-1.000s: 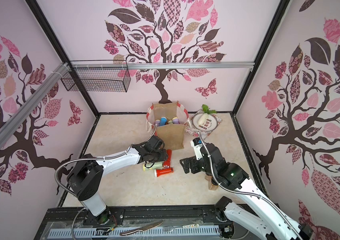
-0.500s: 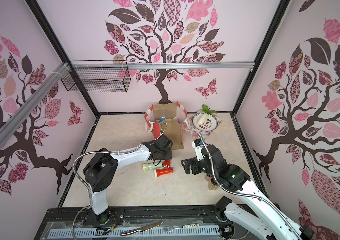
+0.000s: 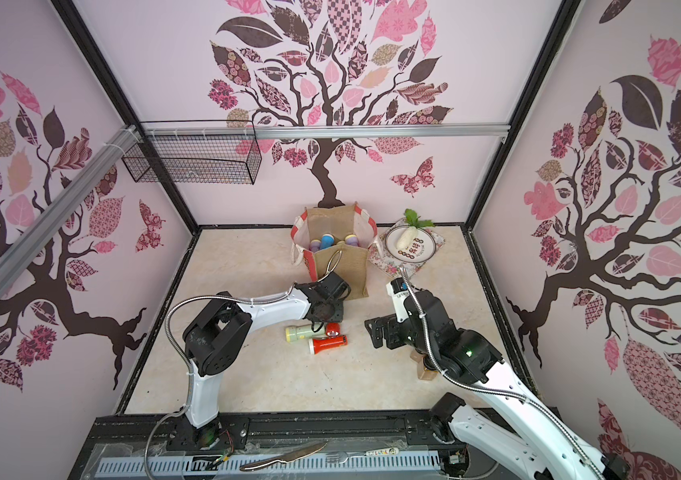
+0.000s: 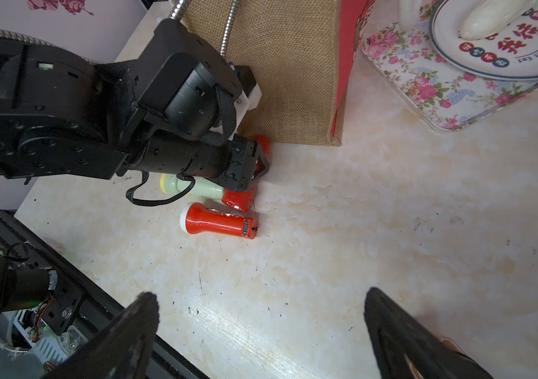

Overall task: Put the flashlights into the tote bags
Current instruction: Pick up the flashlight from the center of the board.

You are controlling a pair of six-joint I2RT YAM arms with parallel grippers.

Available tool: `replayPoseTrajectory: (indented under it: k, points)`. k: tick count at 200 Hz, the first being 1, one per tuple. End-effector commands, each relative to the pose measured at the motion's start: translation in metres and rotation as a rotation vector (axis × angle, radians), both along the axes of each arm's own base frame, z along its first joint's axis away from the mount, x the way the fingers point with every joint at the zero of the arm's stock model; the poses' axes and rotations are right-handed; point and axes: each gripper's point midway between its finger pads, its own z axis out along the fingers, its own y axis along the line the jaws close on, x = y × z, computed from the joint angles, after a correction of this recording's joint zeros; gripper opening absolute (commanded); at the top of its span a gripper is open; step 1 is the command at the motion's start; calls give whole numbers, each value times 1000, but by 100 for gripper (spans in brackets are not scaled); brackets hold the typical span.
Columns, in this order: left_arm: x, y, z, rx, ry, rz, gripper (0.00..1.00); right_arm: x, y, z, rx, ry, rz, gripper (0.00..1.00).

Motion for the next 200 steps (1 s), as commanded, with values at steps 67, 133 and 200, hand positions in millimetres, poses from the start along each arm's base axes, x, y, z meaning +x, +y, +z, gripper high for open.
replayPoseTrajectory:
  k: [67, 133, 200]
  points:
    - [0, -11, 36, -45, -53, -39, 15, 2, -8, 24, 12, -64, -25, 100]
    - [-39, -5, 112, -202, -122, -114, 4, 4, -3, 23, 26, -77, -13, 100]
    - [-78, 21, 209, -259, -228, -148, 3, 8, 1, 30, 30, -98, 2, 100]
